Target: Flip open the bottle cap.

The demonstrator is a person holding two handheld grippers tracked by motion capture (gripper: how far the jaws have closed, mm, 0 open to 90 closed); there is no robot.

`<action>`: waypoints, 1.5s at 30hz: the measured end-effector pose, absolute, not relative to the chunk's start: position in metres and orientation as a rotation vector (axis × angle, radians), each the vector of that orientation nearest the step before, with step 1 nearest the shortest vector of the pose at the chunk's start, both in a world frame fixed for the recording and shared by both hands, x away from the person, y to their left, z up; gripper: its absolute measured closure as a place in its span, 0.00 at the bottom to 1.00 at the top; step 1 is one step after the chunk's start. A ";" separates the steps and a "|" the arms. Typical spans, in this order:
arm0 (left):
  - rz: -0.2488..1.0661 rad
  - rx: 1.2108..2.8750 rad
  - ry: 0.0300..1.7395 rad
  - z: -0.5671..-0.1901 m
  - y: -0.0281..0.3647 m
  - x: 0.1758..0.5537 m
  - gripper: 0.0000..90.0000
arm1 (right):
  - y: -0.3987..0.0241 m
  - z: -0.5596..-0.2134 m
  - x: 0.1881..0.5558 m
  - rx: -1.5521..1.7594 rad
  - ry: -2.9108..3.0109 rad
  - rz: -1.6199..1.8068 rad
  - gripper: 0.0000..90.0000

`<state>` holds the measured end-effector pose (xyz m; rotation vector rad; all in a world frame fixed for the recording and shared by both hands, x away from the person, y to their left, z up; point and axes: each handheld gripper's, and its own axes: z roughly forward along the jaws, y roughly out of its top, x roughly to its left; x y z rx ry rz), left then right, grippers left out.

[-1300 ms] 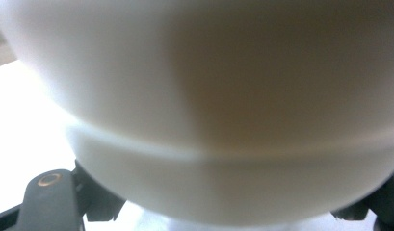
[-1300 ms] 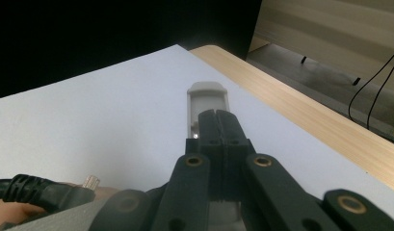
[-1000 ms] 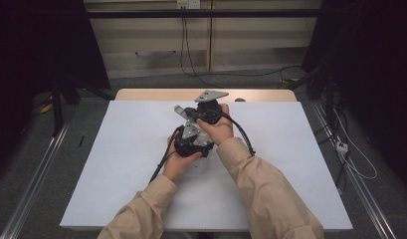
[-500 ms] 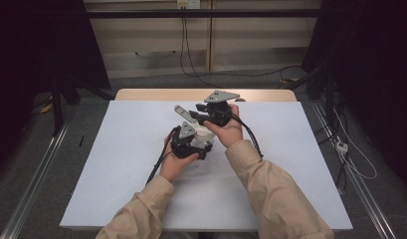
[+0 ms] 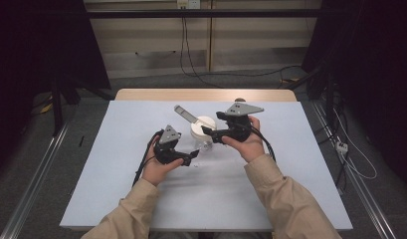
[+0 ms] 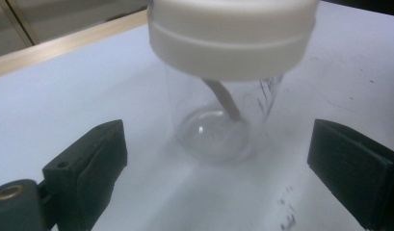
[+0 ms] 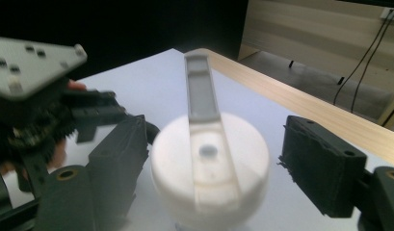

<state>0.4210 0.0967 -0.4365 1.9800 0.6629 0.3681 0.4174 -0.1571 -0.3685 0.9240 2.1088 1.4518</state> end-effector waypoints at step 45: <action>0.376 1.947 0.684 -0.440 0.209 0.369 0.06 | -0.258 -0.444 0.309 1.091 2.029 1.408 0.14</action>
